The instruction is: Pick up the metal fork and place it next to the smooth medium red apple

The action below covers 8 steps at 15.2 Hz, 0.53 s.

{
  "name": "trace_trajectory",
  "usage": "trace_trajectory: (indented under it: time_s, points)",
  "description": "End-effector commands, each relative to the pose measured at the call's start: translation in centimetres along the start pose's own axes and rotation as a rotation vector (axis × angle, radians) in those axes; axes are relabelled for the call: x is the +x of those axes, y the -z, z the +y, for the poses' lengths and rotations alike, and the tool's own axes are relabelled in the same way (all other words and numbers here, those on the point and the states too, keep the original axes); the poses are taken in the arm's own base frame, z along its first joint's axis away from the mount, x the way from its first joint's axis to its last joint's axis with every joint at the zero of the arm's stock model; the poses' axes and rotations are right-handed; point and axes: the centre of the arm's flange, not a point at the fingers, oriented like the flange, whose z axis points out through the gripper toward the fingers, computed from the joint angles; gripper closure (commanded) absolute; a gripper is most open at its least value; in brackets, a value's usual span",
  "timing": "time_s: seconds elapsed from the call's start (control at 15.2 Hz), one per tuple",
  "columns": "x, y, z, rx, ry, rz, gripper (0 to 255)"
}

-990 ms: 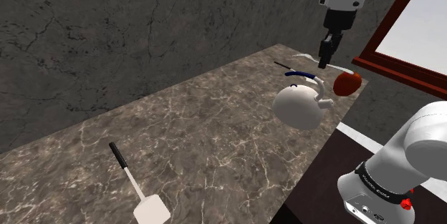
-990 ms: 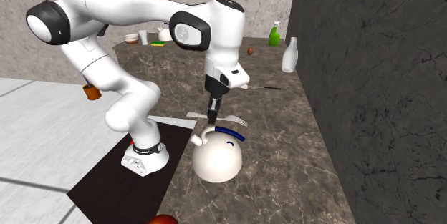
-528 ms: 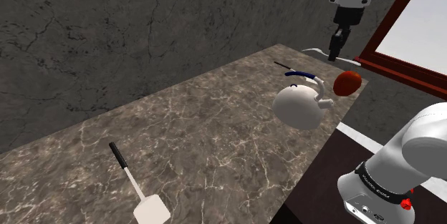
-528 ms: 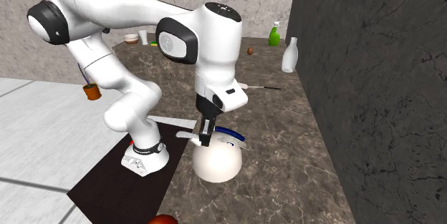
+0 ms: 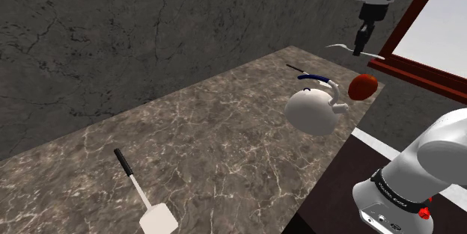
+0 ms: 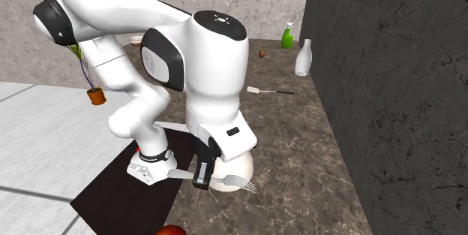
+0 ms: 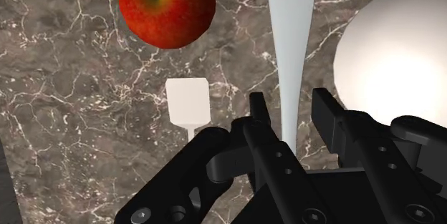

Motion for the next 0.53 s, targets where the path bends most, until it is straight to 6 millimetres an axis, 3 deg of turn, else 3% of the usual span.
trace_trajectory:
  time_s: [0.0, 0.46]
  points:
    - [0.0, -0.2, 2.5, -0.001, 0.001, 0.0, 255]
    - [-0.4, -0.1, 11.7, -0.001, 0.001, 0.0, 255]
